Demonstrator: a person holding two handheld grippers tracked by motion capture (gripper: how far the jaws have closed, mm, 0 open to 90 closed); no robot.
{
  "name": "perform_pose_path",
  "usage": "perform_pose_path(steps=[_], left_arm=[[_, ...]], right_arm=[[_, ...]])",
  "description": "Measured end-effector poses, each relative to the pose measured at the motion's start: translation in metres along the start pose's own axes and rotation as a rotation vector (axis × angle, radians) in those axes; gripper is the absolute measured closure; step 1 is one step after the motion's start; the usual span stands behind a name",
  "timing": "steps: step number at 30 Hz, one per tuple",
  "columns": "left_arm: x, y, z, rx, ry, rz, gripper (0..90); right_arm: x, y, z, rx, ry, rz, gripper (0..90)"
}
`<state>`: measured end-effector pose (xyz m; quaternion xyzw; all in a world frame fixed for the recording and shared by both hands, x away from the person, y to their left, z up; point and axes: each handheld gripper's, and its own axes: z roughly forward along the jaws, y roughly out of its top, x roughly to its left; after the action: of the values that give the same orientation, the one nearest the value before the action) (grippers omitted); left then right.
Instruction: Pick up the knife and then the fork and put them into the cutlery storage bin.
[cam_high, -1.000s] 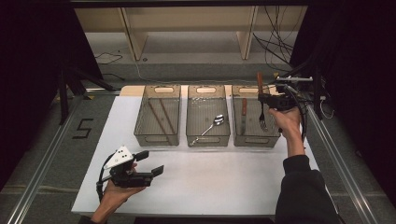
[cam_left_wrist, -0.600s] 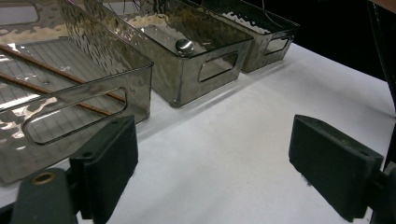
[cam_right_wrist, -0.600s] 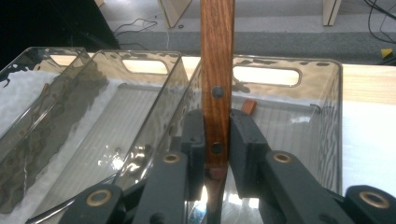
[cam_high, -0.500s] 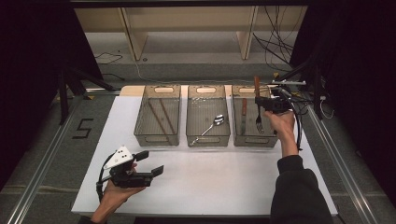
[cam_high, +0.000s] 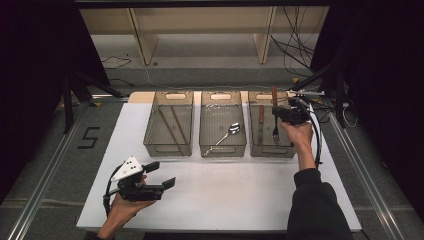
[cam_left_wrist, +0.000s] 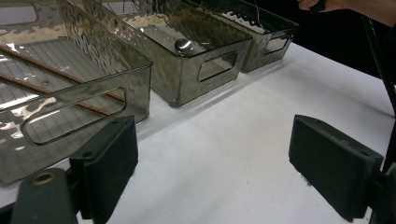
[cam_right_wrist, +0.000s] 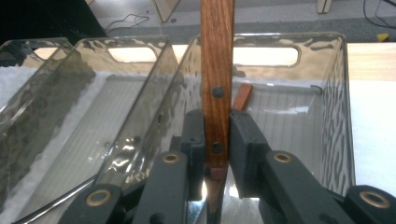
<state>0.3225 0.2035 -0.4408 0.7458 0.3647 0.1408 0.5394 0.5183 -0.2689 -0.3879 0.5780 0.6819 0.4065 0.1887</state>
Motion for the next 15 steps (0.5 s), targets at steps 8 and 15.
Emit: perform_pose_path(steps=[8,15], left_arm=[[-0.0006,-0.0001,0.0010,-0.002,0.001,-0.001,15.1],[-0.0006,-0.0001,0.0009,-0.002,0.000,-0.001,15.2]], right_arm=[[-0.0026,-0.0069,0.0045,0.013,-0.004,0.024,77.4],[-0.0031,-0.0094,0.0085,0.023,-0.017,0.032,76.7]])
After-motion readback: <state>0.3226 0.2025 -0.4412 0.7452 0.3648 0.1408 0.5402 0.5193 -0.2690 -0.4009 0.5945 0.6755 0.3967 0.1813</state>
